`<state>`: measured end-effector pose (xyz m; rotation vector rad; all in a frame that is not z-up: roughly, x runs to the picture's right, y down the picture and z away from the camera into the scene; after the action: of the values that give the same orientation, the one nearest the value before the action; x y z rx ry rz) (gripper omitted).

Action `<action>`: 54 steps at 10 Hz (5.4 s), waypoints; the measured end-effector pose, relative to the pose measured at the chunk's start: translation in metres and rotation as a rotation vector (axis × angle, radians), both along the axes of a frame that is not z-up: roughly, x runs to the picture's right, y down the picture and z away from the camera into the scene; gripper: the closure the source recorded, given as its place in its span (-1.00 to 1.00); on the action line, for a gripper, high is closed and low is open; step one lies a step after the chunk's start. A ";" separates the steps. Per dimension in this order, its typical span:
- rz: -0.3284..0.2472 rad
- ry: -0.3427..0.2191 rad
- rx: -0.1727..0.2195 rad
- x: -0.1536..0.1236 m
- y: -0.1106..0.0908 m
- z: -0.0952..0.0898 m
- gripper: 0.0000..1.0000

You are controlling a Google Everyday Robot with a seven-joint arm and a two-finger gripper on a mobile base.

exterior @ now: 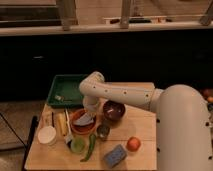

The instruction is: Place towel in red bowl

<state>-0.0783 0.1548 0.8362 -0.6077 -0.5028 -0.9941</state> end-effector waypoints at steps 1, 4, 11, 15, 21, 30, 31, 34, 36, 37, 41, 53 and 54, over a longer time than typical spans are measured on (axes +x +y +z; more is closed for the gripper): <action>-0.001 0.000 0.000 0.000 0.000 0.000 0.98; -0.006 -0.004 0.001 -0.002 0.000 0.000 0.98; -0.014 -0.008 0.005 -0.004 0.000 0.000 0.98; -0.018 -0.010 0.007 -0.006 0.000 0.000 0.98; -0.020 -0.013 0.013 -0.008 -0.002 0.001 0.98; -0.022 -0.018 0.018 -0.009 -0.004 0.002 0.98; -0.023 -0.018 0.019 -0.009 -0.004 0.002 0.98; -0.024 -0.020 0.021 -0.010 -0.004 0.002 0.98; -0.024 -0.021 0.023 -0.011 -0.004 0.002 0.98; -0.024 -0.022 0.023 -0.011 -0.004 0.002 0.98; -0.024 -0.023 0.026 -0.011 -0.005 0.002 0.98; -0.025 -0.029 0.034 -0.010 -0.007 0.002 0.98; -0.025 -0.030 0.035 -0.010 -0.007 0.002 0.98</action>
<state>-0.0883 0.1479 0.8386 -0.5703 -0.5042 -1.0349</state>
